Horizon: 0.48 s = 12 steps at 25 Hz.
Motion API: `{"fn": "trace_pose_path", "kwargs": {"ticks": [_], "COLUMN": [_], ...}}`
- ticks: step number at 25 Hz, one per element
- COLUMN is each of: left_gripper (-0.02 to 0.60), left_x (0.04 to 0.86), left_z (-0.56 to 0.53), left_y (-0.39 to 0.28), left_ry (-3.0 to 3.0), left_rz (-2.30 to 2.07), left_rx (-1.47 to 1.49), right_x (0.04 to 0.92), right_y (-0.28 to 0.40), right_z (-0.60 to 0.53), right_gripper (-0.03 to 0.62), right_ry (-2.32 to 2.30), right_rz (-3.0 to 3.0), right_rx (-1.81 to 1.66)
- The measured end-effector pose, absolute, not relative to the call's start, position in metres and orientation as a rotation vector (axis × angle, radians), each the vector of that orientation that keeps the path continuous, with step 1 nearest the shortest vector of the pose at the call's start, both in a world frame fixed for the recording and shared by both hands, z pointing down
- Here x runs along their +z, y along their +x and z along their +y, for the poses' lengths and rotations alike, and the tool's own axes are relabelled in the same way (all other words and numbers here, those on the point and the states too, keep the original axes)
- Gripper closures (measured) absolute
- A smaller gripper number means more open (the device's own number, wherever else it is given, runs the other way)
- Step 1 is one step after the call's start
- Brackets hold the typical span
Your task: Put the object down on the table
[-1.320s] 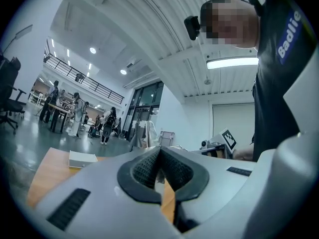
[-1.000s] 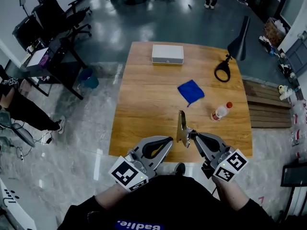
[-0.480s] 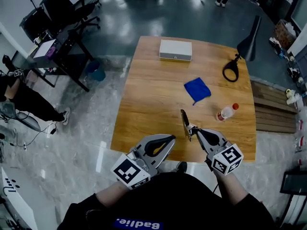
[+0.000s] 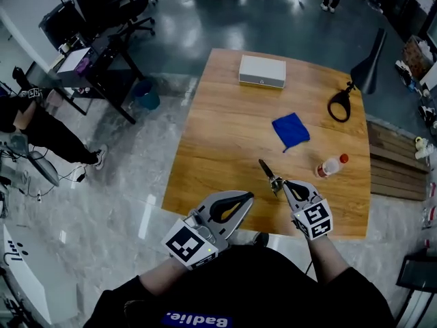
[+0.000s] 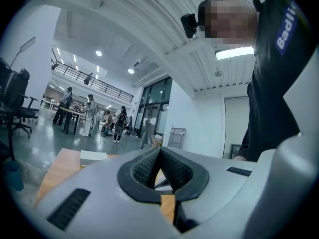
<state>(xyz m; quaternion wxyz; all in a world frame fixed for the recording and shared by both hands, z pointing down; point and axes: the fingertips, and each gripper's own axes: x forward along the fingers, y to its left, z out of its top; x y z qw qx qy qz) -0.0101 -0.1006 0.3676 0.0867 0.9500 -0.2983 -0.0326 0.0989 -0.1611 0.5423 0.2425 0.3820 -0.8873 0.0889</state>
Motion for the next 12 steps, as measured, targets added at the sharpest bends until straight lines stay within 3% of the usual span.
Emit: {"fn": "trace_pose_path", "kwargs": {"ticks": [12], "left_gripper": [0.574], "left_x": [0.372], "left_z": [-0.095], "left_y": [-0.014], "left_ry": [2.791], "left_rz": [-0.921], "left_rx": [-0.094], "right_x": [0.618], "right_y": [0.097], "right_z": [-0.187], "right_gripper": [0.589], "right_ry": [0.77], "right_rz": [-2.026], "right_rx": [-0.209]}}
